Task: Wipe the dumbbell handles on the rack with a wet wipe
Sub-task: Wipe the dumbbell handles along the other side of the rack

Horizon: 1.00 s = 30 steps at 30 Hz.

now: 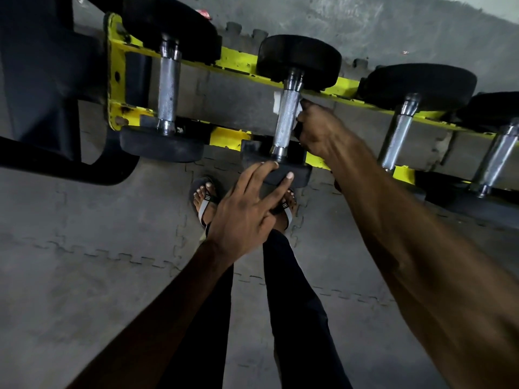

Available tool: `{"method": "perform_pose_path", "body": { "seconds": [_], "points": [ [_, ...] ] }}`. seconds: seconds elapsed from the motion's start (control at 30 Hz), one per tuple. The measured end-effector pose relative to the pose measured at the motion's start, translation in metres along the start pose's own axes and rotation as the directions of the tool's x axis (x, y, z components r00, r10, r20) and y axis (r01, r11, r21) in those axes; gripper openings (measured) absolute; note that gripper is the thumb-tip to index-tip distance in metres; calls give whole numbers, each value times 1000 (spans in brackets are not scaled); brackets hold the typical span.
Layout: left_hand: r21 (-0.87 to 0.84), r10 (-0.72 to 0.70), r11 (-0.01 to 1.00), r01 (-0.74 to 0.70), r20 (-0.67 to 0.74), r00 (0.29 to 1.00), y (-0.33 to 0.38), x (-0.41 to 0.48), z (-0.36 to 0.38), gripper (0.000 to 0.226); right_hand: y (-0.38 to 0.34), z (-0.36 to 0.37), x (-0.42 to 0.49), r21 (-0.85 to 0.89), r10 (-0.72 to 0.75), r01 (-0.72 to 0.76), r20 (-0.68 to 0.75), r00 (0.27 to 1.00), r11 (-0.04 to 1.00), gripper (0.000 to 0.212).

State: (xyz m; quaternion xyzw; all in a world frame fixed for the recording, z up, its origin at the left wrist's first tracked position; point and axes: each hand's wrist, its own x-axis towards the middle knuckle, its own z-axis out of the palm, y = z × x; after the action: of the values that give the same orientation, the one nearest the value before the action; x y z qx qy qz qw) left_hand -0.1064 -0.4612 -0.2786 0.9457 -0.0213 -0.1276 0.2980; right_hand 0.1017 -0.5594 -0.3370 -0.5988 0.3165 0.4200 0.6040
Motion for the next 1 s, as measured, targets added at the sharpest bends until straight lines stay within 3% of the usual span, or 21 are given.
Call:
{"method": "perform_pose_path", "body": {
  "seconds": [0.1, 0.23, 0.3, 0.47, 0.6, 0.73, 0.83, 0.9, 1.0],
  "points": [
    [9, -8, 1000, 8, -3, 1000, 2, 1, 1, 74, 6, -9, -5, -196, -27, 54, 138, 990, 979, 43],
    [-7, -18, 1000, 18, -50, 999, 7, 1, 3, 73, 2, -13, -19, -402, -31, 131, 248, 968, 906, 30],
    [-9, -19, 1000, 19, -74, 997, 9, 1, 4, 73, 0, -12, -22, -454, -38, 128, 204, 978, 882, 16],
    [-10, -57, 998, 56, -62, 996, 14, 0, 4, 74, 9, -15, -13, -584, -18, 86, 122, 992, 807, 33],
    [-33, -66, 997, 64, -60, 996, 13, -1, 3, 73, 30, -16, -6, -711, -16, -18, -41, 999, 703, 29],
    [-37, -63, 997, 62, -30, 998, 9, -3, 4, 75, 34, -18, -8, -710, -23, -27, -61, 998, 704, 31],
    [-21, -61, 998, 61, -13, 998, 7, -4, 4, 77, 34, -20, -25, -683, -61, 12, -48, 997, 730, 15],
    [-23, -55, 998, 55, -10, 998, 7, -3, 3, 78, 41, -21, -34, -653, -158, 43, -119, 980, 757, 3],
    [-22, -50, 998, 50, -14, 999, 9, -3, 4, 77, 46, -15, -48, -614, -291, 82, -249, 924, 785, 17]
  ]
}}
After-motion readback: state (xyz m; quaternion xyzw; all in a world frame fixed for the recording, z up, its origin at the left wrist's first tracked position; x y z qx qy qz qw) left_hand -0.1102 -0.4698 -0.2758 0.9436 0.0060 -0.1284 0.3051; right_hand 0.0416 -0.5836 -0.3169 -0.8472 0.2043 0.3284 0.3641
